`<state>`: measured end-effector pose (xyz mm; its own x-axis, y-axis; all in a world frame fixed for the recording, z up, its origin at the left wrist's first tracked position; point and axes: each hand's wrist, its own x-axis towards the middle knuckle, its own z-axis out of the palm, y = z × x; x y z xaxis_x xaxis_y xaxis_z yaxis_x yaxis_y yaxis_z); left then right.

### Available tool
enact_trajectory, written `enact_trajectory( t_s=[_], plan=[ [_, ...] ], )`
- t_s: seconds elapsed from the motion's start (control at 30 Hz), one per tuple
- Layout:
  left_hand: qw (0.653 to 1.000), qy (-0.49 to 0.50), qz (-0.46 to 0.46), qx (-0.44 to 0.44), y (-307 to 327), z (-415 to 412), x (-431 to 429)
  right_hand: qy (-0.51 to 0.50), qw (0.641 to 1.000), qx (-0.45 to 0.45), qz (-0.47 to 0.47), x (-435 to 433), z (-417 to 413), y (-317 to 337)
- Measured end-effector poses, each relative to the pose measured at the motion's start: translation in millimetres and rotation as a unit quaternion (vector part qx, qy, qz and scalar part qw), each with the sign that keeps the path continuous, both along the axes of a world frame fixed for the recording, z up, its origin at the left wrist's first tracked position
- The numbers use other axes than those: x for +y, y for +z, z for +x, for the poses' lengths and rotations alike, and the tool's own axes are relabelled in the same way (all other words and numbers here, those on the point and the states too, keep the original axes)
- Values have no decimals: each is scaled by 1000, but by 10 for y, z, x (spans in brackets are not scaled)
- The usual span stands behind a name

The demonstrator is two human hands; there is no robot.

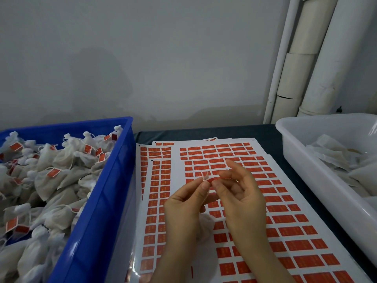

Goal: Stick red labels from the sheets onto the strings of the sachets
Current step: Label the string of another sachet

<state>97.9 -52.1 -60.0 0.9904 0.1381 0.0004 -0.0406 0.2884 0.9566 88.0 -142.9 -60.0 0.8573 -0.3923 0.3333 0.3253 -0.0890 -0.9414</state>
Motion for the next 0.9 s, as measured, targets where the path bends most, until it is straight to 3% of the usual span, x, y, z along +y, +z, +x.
enact_trajectory(
  t_s=[0.53, 0.9],
  plan=[
    [999, 8, 39, 28, 37, -12, 9, -27, 1000, 5, 14, -8, 7, 15],
    [998, 1, 51, 24, 24, -12, 5, -52, 997, 7, -48, -35, 9, -16]
  ],
)
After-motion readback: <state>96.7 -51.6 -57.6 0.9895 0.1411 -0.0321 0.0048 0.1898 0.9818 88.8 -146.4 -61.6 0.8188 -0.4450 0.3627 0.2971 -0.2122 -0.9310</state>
